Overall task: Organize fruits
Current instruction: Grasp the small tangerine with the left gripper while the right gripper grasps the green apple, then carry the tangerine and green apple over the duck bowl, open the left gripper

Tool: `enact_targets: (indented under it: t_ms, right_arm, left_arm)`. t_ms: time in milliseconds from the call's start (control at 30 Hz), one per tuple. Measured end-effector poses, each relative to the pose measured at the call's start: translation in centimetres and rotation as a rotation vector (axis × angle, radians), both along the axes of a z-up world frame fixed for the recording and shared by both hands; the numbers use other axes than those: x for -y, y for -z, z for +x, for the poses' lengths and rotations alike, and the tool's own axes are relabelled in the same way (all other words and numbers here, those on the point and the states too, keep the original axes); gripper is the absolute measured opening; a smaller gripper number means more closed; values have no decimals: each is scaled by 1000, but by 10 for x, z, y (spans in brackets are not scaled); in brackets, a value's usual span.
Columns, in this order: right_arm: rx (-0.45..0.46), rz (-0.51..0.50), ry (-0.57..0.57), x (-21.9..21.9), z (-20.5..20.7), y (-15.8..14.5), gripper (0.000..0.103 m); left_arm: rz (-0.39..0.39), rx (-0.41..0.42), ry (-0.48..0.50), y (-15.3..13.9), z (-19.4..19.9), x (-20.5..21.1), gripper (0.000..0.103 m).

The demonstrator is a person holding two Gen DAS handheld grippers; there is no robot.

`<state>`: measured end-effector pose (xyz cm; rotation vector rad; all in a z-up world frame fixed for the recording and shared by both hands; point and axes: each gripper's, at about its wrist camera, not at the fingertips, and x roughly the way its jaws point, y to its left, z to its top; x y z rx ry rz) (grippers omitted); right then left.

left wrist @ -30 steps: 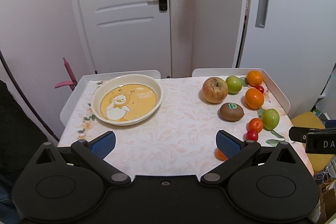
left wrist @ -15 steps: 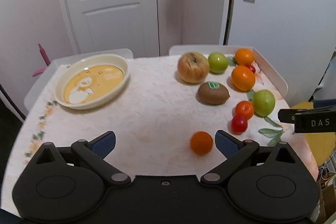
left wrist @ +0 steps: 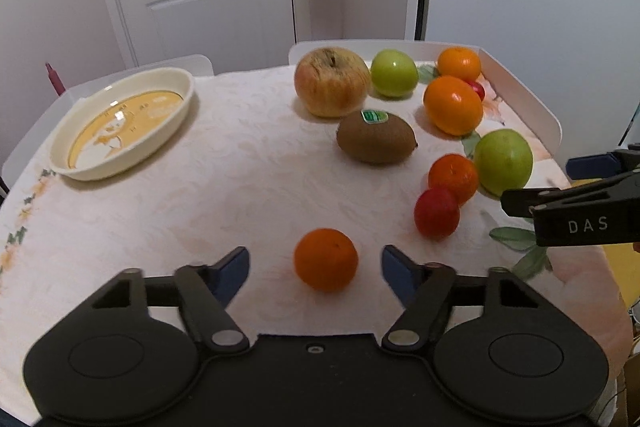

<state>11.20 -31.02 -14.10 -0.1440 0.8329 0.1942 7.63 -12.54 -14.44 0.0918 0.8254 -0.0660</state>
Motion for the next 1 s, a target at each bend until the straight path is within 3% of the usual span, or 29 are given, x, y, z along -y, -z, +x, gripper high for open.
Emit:
enact_targets:
  t_ms: [333, 467, 767, 1000]
  right_arm:
    - [8, 14, -27, -2, 15, 8, 86]
    - [15, 14, -27, -3, 19, 8, 83]
    - [13, 17, -57, -10, 26, 10, 68]
    - [10, 33, -33, -9, 26, 7, 68]
  left_arm:
    - [6, -19, -7, 12, 6, 2, 53]
    - [5, -15, 18, 12, 8, 4, 41]
    - [11, -17, 43, 11, 12, 3, 40]
    - [6, -5, 49, 4, 16, -2, 40]
